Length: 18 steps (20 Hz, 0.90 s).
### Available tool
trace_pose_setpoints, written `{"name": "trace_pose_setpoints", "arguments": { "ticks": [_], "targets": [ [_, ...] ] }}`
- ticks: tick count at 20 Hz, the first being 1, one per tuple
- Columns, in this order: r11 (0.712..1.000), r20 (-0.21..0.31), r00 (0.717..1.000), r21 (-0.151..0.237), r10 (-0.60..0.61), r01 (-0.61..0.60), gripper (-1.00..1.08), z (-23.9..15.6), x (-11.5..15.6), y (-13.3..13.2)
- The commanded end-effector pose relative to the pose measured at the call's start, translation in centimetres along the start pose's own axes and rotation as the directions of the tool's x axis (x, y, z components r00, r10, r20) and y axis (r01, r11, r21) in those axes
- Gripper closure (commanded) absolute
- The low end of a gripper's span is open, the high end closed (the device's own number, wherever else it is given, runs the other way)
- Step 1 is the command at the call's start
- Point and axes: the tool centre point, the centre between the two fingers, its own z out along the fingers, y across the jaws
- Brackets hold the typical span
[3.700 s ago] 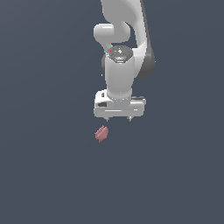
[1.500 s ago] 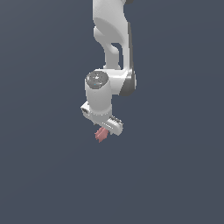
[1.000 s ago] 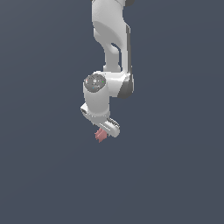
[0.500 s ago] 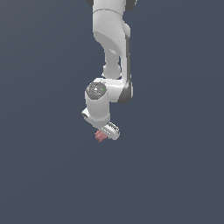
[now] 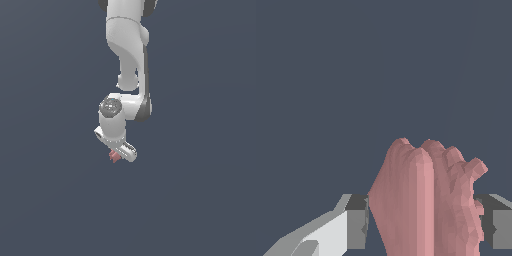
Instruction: Pick up the object and move it to a goal position.
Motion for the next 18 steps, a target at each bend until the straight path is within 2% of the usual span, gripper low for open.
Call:
{"name": "trace_pose_setpoints", "arguments": {
  "ticks": [1,10,18],
  "targets": [
    [1.000,0.003,1.000,-0.003,0.001,-0.001,1.08,0.3,0.0,0.2],
    [1.000,0.000,1.000,0.000,0.000,0.000,1.08,-0.2,0.0,0.2],
    [1.000,0.000,1.000,0.000,0.000,0.000,1.08,-2.8,0.0,2.0]
  ]
}}
